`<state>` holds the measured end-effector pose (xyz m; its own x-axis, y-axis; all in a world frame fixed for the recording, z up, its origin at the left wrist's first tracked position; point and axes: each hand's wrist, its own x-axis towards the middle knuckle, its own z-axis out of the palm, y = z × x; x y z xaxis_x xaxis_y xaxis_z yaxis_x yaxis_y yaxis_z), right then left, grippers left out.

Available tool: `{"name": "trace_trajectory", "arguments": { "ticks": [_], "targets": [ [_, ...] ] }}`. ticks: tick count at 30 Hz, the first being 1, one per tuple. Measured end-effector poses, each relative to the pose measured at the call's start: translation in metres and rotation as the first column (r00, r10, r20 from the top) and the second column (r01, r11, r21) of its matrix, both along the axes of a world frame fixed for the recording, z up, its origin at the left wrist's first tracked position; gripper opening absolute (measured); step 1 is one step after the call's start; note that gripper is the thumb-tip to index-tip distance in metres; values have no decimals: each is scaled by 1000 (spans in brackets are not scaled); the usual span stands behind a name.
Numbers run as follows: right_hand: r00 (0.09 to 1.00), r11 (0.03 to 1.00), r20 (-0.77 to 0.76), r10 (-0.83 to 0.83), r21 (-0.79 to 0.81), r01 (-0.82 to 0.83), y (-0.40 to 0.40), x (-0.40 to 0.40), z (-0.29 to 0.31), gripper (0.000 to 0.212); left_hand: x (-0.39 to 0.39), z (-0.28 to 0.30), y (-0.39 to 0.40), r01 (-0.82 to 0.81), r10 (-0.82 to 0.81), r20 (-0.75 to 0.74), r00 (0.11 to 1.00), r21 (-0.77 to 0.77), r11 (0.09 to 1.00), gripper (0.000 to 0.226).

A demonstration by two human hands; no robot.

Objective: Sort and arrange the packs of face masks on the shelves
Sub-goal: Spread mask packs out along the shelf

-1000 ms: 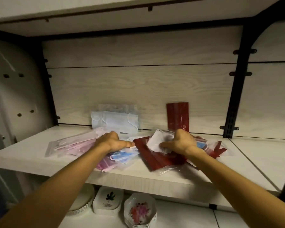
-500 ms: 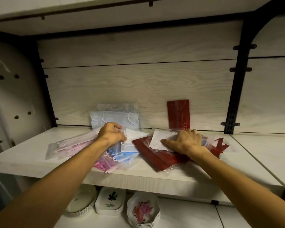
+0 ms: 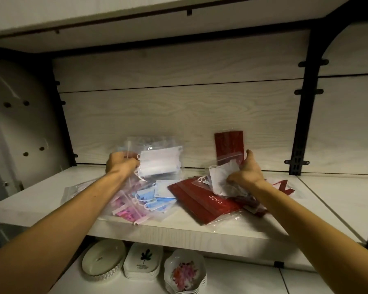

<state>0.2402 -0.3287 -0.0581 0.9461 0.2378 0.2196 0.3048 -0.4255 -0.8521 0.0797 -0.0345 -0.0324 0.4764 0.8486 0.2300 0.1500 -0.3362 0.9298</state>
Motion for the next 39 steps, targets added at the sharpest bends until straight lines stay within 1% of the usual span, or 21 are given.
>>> {"name": "trace_trajectory", "arguments": {
  "ticks": [2,3,4,6,7,9,10,11,13,15,17,18,20,22,24,26,28,32,34,37,39],
  "targets": [
    [1000,999,5,7,47,-7,0,-1,3,78,-2,6,-3,-66,61,45,997,136,988,25],
    [1000,997,3,9,73,-10,0,-1,6,74,-4,7,-8,-55,43,58,997,231,971,26],
    [1000,996,-5,14,91,-14,-1,-2,9,70,-9,8,-16,6,-21,41,999,340,940,26],
    [999,992,-18,38,121,-36,-1,-3,12,68,-22,2,-34,235,-184,-149,972,524,818,29],
    [999,992,-23,43,121,-40,-1,-3,12,68,-27,-4,-41,370,-246,-293,924,520,770,32],
    [999,993,-36,40,113,-36,-1,-5,10,67,-34,-18,-53,586,-384,-521,762,303,752,39],
    [998,993,-51,36,116,-29,-2,-6,8,62,-37,-23,-55,619,-438,-555,708,187,763,41],
    [997,993,-71,29,116,-20,-3,-6,7,54,-38,-25,-57,615,-481,-522,704,110,781,41],
    [992,993,-119,43,113,-29,-5,-9,5,42,-35,-24,-54,571,-537,-363,761,-17,821,39],
    [985,991,-157,73,123,-54,-7,-10,3,43,-31,-23,-54,515,-514,-294,806,-80,854,33],
    [980,987,-162,112,133,-91,-9,-12,0,44,-24,-25,-52,413,-352,-382,855,90,906,21],
    [978,984,-162,135,138,-113,-10,-13,-2,43,-22,-26,-54,382,-241,-487,839,213,899,16],
    [970,975,-162,181,159,-156,-11,-15,-3,35,-19,-29,-58,372,-67,-651,757,344,862,42],
    [970,971,-150,190,175,-163,-12,-17,-4,24,-15,-27,-57,362,-41,-706,707,311,879,65],
    [977,971,-125,172,187,-147,-13,-18,-3,15,-11,-24,-53,350,-78,-723,686,234,907,71],
    [981,968,-82,175,197,-157,-14,-19,-4,7,-9,-20,-47,325,-111,-708,698,175,929,76],
    [983,968,-2,181,175,-178,-15,-19,-6,8,-5,-18,-42,287,-109,-671,733,161,944,81],
    [983,963,45,180,196,-186,-19,-24,-4,19,-3,-15,-39,202,-23,-605,796,230,952,80],
    [978,946,32,207,250,-208,-20,-28,1,20,-7,-11,-41,157,-22,-531,847,210,965,67],
    [969,914,31,243,326,-240,-24,-38,11,23,-19,-1,-47,123,-107,-318,942,28,992,27],
    [963,883,17,270,394,-255,-29,-47,20,26,-31,8,-52,139,-152,-199,968,-77,987,22]
  ]
}}
